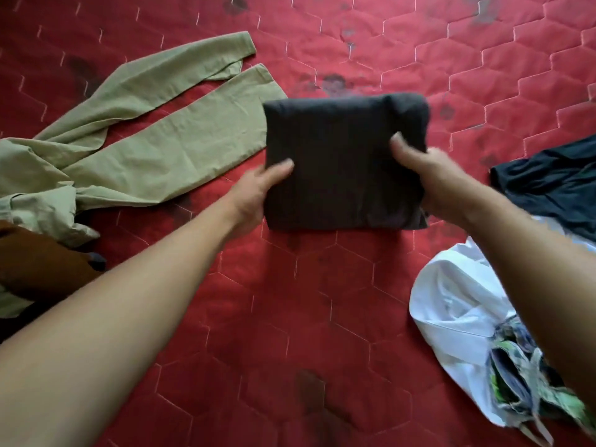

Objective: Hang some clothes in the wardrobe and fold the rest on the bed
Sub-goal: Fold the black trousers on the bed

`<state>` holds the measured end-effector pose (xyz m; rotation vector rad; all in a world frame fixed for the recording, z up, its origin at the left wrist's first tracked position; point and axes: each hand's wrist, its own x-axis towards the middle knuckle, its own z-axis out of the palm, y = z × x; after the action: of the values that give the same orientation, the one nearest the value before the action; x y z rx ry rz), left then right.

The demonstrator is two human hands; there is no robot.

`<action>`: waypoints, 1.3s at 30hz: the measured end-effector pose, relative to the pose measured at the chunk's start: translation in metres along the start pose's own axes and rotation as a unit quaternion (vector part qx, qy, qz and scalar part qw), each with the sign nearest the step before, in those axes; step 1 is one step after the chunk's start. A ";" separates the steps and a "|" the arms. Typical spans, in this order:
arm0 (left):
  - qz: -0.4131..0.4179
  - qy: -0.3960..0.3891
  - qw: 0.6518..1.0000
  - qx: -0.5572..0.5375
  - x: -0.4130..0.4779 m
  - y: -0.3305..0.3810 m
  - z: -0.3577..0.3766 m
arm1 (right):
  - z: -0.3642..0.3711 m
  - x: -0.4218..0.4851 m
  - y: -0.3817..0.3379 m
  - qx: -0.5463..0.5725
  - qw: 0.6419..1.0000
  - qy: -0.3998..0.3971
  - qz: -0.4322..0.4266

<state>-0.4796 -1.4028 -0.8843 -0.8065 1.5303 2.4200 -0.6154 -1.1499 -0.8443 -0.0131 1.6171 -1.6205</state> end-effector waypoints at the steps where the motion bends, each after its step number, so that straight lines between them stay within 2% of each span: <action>1: -0.039 0.016 0.997 0.060 0.002 -0.019 -0.005 | -0.002 0.006 0.018 -0.024 0.998 -0.020 0.063; 4: -0.114 0.019 0.973 0.201 -0.015 -0.076 -0.027 | -0.008 -0.004 0.085 -0.116 0.972 -0.040 0.203; 8: -0.166 -0.024 0.956 0.241 -0.052 -0.106 -0.038 | -0.002 -0.051 0.155 -0.107 0.946 -0.037 0.303; 11: -0.231 -0.050 0.945 0.227 -0.098 -0.125 -0.036 | 0.008 -0.095 0.185 -0.133 0.927 -0.050 0.348; 14: -0.222 -0.037 0.952 0.209 -0.136 -0.129 -0.030 | 0.017 -0.120 0.175 -0.155 0.934 -0.047 0.317; 18: -0.101 0.025 0.975 0.196 -0.128 -0.091 -0.027 | 0.010 -0.107 0.115 -0.046 0.972 -0.020 0.231; 20: -0.051 0.033 0.979 0.195 -0.102 -0.065 -0.023 | 0.006 -0.083 0.082 -0.091 0.984 -0.010 0.150; 22: -0.031 0.054 0.971 0.230 -0.070 -0.049 -0.018 | 0.002 -0.051 0.066 -0.180 0.979 0.040 0.087; 23: -0.036 0.077 0.953 0.292 -0.053 -0.044 -0.016 | 0.002 -0.037 0.065 -0.251 0.963 0.071 0.072; 24: -0.051 0.103 0.915 0.386 -0.040 -0.042 -0.015 | 0.004 -0.025 0.068 -0.343 0.930 0.109 0.071; 26: -0.065 0.148 0.823 0.544 -0.029 -0.047 -0.011 | 0.011 -0.017 0.084 -0.515 0.831 0.198 0.070; 27: -0.045 0.152 0.797 0.582 -0.028 -0.053 -0.008 | 0.017 -0.019 0.093 -0.572 0.790 0.219 0.031; 29: 0.018 0.118 0.755 0.644 -0.032 -0.072 -0.001 | 0.030 -0.025 0.118 -0.665 0.720 0.180 -0.083; 31: 0.068 0.091 0.697 0.708 -0.035 -0.096 0.001 | 0.040 -0.028 0.144 -0.721 0.667 0.120 -0.143; 35: 0.097 0.059 0.613 0.782 -0.027 -0.125 -0.006 | 0.035 -0.036 0.189 -0.764 0.636 0.055 -0.096; 39: 0.117 0.054 0.587 0.799 -0.021 -0.127 -0.012 | 0.036 -0.036 0.191 -0.757 0.643 0.073 -0.089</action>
<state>-0.4057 -1.3516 -0.9773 -0.2188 2.8417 0.1777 -0.4719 -1.1275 -0.9786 -0.9333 2.6635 0.1013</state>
